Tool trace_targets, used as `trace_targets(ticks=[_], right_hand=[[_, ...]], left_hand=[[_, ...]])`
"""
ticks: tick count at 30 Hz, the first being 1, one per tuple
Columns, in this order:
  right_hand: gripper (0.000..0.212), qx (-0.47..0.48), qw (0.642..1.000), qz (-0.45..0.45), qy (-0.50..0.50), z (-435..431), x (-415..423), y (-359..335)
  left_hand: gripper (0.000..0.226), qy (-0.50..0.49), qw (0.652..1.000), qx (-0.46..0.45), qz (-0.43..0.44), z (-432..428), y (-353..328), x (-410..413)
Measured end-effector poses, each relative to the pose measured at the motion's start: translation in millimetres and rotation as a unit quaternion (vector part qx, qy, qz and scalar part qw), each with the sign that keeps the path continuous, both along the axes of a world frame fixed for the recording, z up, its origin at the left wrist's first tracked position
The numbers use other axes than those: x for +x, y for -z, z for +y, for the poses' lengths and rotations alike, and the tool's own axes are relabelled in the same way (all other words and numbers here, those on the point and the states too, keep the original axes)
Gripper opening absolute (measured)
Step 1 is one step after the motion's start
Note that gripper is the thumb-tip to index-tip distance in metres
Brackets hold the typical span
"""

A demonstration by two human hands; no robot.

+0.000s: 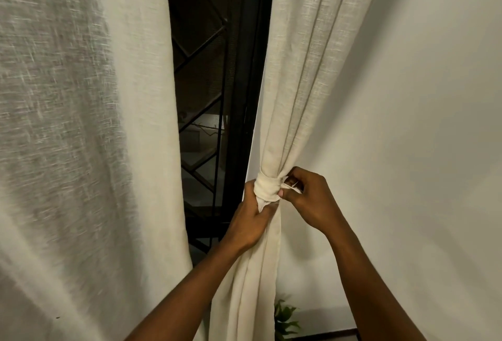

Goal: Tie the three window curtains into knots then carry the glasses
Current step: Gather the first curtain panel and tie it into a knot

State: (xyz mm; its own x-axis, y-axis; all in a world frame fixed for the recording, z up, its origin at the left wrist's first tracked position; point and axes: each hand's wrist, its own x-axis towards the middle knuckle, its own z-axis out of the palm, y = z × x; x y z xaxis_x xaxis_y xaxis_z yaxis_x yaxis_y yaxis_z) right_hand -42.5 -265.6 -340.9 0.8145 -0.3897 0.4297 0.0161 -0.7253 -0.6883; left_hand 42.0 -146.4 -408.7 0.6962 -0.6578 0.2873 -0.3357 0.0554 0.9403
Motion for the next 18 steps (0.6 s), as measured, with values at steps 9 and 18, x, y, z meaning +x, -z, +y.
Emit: trace_targets(ticks=[9,18], right_hand=[[0.015,-0.140,0.988,0.056,0.023,-9,-1,-10],[0.020,-0.287,0.958,-0.020,0.022,-13,-4,-18]], left_hand=[[0.074,-0.174,0.960,-0.019,-0.218,-3,-4,-9],[0.057,-0.186,0.932,-0.024,-0.310,-1,-4,-8]])
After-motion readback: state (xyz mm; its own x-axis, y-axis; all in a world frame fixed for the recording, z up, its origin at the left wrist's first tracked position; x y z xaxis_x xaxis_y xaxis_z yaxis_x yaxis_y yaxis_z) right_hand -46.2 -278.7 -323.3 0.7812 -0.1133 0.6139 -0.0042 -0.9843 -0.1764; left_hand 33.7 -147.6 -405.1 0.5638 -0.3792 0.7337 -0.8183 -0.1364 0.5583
